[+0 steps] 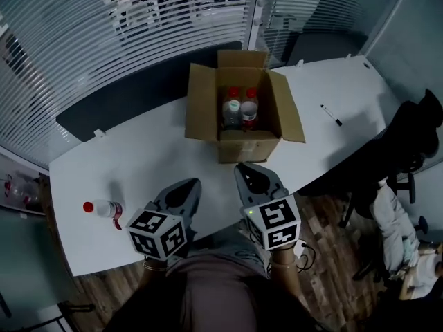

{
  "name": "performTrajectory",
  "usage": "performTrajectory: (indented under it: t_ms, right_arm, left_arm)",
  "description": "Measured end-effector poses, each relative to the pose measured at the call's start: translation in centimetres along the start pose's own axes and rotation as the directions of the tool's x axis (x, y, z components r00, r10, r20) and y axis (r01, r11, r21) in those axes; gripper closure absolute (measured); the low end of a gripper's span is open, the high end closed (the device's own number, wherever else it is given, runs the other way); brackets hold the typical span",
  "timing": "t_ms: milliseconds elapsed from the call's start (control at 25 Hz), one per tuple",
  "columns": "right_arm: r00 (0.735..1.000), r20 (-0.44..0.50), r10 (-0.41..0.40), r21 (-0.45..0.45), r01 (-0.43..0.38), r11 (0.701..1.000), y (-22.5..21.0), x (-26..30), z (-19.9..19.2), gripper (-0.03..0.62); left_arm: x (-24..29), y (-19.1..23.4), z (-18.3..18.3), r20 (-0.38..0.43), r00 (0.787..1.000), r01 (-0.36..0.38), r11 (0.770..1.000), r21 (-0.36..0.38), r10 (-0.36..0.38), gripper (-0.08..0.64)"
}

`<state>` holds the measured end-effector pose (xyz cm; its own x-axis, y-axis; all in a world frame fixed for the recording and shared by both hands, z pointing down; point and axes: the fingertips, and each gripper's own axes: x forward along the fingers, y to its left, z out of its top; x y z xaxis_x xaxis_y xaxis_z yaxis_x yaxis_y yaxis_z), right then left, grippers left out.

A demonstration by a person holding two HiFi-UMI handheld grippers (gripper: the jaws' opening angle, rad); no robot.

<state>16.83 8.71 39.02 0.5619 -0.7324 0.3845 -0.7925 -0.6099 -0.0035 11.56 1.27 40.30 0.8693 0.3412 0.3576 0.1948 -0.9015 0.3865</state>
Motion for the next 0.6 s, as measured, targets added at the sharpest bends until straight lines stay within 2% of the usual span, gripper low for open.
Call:
performTrajectory:
  t_ms: [240,600]
  right_arm:
    - [1.0,0.014,0.002,0.015,-0.002,1.0,-2.4,0.9,0.5,0.558]
    - [0.998,0.043,0.037,0.001,-0.037,0.999,-6.2,2.7,2.4,0.557]
  left_arm:
    - [2.5,-0.2,1.1,-0.008,1.0,0.004,1.0,0.015,-0.003,0.554]
    - [4.9,0.1,2.2,-0.001,0.998,-0.068,0.998,-0.012,0.068,0.554]
